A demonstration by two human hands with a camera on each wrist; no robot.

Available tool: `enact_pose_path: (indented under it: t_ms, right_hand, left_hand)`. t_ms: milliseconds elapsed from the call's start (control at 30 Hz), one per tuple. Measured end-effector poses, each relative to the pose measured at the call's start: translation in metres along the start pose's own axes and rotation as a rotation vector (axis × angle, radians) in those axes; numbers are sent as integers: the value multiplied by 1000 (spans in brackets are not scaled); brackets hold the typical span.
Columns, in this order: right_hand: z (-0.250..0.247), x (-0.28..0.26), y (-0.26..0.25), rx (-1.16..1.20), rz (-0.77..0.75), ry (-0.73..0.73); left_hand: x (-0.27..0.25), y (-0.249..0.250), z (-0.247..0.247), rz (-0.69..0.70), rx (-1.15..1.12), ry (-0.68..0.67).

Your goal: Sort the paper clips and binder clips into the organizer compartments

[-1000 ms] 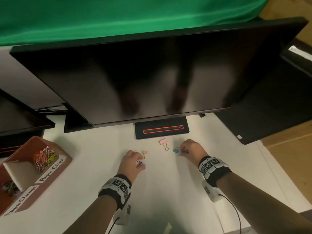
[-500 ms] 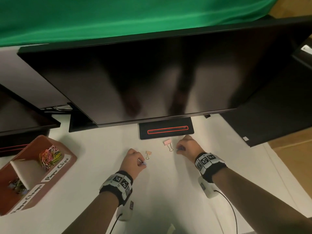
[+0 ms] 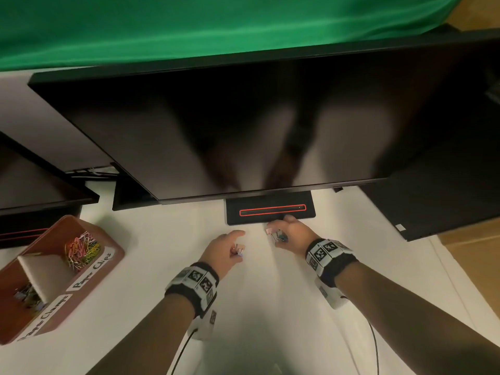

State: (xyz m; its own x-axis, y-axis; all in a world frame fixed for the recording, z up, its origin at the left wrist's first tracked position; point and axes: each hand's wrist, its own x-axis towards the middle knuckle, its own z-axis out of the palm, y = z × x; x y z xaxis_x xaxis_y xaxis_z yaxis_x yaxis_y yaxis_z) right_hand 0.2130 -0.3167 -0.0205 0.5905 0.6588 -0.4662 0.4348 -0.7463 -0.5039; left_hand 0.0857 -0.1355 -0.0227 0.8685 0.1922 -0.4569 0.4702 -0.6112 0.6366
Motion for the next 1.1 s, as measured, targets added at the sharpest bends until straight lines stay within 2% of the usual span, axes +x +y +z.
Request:
enact_pose_path:
  t_ms: [100, 267, 367, 467, 667, 767, 867, 1000, 1100]
  right_hand:
    - [-3, 6, -5, 11, 41, -40]
    - [5, 0, -14, 22, 13, -59]
    - [12, -5, -24, 20, -6, -107]
    - [21, -6, -37, 10, -35, -171]
    - [42, -5, -85, -33, -98, -252]
    - [51, 2, -132, -45, -184, -247]
    - [57, 12, -201, -18, -305, -224]
    - [73, 24, -313, 95, -456, -193]
    - [94, 32, -382, 127, -505, -182]
  left_hand:
    - [8, 7, 1, 16, 112, -38]
    - [4, 3, 5, -2, 82, 48]
    - [-4, -2, 5, 14, 76, 32]
    - [-18, -11, 2, -4, 16, 30]
    - [-61, -37, -37, -47, -196, 158]
    - [-95, -62, -75, -80, -258, 225]
    - [-132, -94, -123, -136, -225, 326]
    - [-181, -144, -186, -322, -109, 541]
    - [-203, -175, -215, -437, -126, 607]
